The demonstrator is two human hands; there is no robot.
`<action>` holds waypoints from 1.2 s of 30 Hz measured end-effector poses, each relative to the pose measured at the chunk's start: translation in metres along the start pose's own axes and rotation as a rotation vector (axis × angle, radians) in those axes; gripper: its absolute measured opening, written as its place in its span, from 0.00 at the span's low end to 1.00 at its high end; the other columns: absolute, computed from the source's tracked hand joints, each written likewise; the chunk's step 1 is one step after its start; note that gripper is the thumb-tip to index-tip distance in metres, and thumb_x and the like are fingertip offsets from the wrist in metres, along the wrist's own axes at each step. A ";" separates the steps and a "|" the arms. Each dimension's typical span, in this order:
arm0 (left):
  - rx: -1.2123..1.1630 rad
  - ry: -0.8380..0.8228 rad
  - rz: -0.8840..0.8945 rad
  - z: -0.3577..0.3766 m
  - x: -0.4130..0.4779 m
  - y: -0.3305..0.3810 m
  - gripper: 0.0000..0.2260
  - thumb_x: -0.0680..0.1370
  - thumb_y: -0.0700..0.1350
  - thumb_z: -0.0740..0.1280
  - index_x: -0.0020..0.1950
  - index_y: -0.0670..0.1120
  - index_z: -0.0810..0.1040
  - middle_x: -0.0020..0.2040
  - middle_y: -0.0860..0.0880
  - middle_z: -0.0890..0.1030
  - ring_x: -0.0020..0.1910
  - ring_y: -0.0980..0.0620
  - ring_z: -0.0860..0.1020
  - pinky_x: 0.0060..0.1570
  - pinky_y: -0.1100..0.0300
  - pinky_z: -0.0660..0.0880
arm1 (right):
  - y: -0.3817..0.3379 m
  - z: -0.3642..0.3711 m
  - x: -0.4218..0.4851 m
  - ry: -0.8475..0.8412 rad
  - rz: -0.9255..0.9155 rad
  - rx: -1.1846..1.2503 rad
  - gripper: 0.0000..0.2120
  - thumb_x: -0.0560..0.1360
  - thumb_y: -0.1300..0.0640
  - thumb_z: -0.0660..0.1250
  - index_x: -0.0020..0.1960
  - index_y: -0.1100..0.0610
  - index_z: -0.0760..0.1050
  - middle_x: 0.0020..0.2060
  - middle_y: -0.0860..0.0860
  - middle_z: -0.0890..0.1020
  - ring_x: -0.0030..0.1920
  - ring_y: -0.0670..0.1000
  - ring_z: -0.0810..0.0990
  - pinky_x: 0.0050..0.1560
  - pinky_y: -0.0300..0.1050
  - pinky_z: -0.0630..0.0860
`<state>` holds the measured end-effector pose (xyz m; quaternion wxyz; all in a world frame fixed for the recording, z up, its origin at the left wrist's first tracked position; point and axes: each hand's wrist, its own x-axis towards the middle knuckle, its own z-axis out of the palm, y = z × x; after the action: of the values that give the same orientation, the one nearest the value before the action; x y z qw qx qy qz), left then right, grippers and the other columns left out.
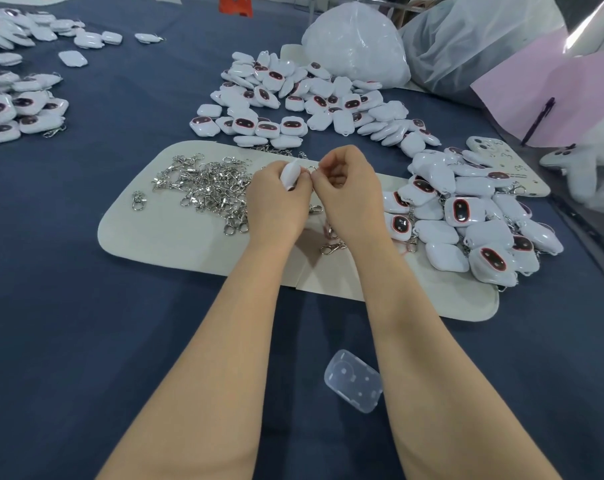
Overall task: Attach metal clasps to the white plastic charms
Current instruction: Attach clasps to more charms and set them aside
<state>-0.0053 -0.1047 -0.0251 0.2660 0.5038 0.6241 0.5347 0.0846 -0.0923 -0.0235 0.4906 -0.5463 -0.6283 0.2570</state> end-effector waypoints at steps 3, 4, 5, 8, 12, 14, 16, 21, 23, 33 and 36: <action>0.011 0.010 0.004 0.000 0.000 0.001 0.09 0.76 0.40 0.65 0.46 0.34 0.79 0.41 0.36 0.80 0.36 0.49 0.71 0.38 0.51 0.71 | -0.001 0.000 0.000 0.005 0.006 0.021 0.05 0.73 0.64 0.66 0.44 0.56 0.73 0.36 0.44 0.76 0.40 0.46 0.75 0.45 0.38 0.73; 0.022 0.012 0.010 -0.001 -0.001 0.001 0.09 0.76 0.40 0.65 0.46 0.34 0.79 0.42 0.37 0.80 0.36 0.48 0.71 0.39 0.51 0.71 | -0.001 0.000 0.001 0.004 0.009 0.023 0.05 0.73 0.64 0.66 0.44 0.56 0.73 0.36 0.44 0.76 0.40 0.46 0.75 0.46 0.38 0.74; 0.033 0.013 0.020 -0.001 -0.001 0.001 0.09 0.76 0.40 0.65 0.46 0.35 0.79 0.42 0.37 0.81 0.37 0.47 0.72 0.39 0.51 0.71 | -0.001 0.000 0.001 0.003 0.012 0.025 0.04 0.73 0.64 0.66 0.44 0.56 0.74 0.37 0.44 0.76 0.40 0.46 0.75 0.46 0.38 0.74; 0.047 0.016 0.045 0.000 -0.001 0.000 0.08 0.76 0.40 0.65 0.46 0.37 0.80 0.41 0.40 0.81 0.41 0.42 0.76 0.41 0.52 0.72 | -0.001 0.000 0.000 0.003 0.016 0.033 0.04 0.73 0.64 0.66 0.45 0.56 0.74 0.37 0.45 0.76 0.40 0.45 0.75 0.46 0.36 0.74; 0.079 0.018 0.059 0.000 -0.002 -0.001 0.07 0.77 0.41 0.63 0.47 0.40 0.81 0.40 0.46 0.80 0.40 0.48 0.75 0.40 0.57 0.69 | 0.000 0.000 0.001 0.005 0.022 0.025 0.05 0.73 0.64 0.67 0.44 0.55 0.73 0.36 0.44 0.76 0.39 0.45 0.74 0.44 0.35 0.73; 0.106 0.028 0.070 0.001 -0.002 -0.002 0.08 0.78 0.41 0.63 0.47 0.39 0.80 0.41 0.44 0.81 0.39 0.48 0.75 0.39 0.57 0.68 | 0.001 0.001 0.001 0.006 0.020 0.016 0.05 0.73 0.64 0.66 0.44 0.55 0.73 0.36 0.44 0.76 0.38 0.44 0.74 0.43 0.35 0.73; 0.119 0.039 0.075 0.002 -0.002 -0.002 0.08 0.78 0.41 0.63 0.47 0.40 0.80 0.41 0.44 0.81 0.39 0.48 0.75 0.39 0.58 0.68 | 0.001 0.001 0.001 0.010 0.013 0.012 0.06 0.73 0.64 0.66 0.43 0.54 0.72 0.35 0.43 0.75 0.37 0.44 0.74 0.42 0.33 0.72; 0.127 0.046 0.093 0.003 -0.002 -0.003 0.08 0.78 0.41 0.63 0.45 0.38 0.79 0.41 0.43 0.81 0.40 0.46 0.75 0.40 0.55 0.68 | 0.002 0.001 0.001 0.008 0.017 0.022 0.05 0.73 0.64 0.66 0.43 0.55 0.72 0.35 0.43 0.76 0.37 0.42 0.74 0.42 0.33 0.72; 0.134 0.048 0.103 0.004 -0.003 -0.004 0.08 0.78 0.41 0.63 0.45 0.38 0.79 0.41 0.43 0.81 0.40 0.46 0.75 0.40 0.56 0.68 | 0.002 0.001 0.001 0.006 0.025 0.021 0.05 0.73 0.64 0.66 0.43 0.55 0.73 0.35 0.43 0.76 0.37 0.42 0.74 0.42 0.33 0.72; 0.197 0.080 0.148 0.006 -0.003 -0.006 0.07 0.78 0.41 0.63 0.45 0.40 0.78 0.39 0.48 0.76 0.38 0.49 0.70 0.33 0.61 0.58 | 0.007 0.003 0.002 0.022 0.027 -0.001 0.05 0.73 0.62 0.67 0.43 0.54 0.73 0.35 0.42 0.75 0.35 0.39 0.73 0.38 0.28 0.70; 0.214 0.076 0.152 0.006 -0.003 -0.007 0.07 0.78 0.41 0.63 0.46 0.40 0.78 0.39 0.48 0.76 0.38 0.49 0.71 0.33 0.61 0.59 | 0.008 0.003 0.003 0.008 0.026 -0.018 0.05 0.73 0.62 0.67 0.43 0.54 0.73 0.34 0.42 0.75 0.35 0.40 0.73 0.38 0.28 0.70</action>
<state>-0.0015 -0.1041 -0.0340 0.1455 0.5546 0.6471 0.5024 0.0857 -0.0870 -0.0300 0.4850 -0.5596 -0.6216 0.2556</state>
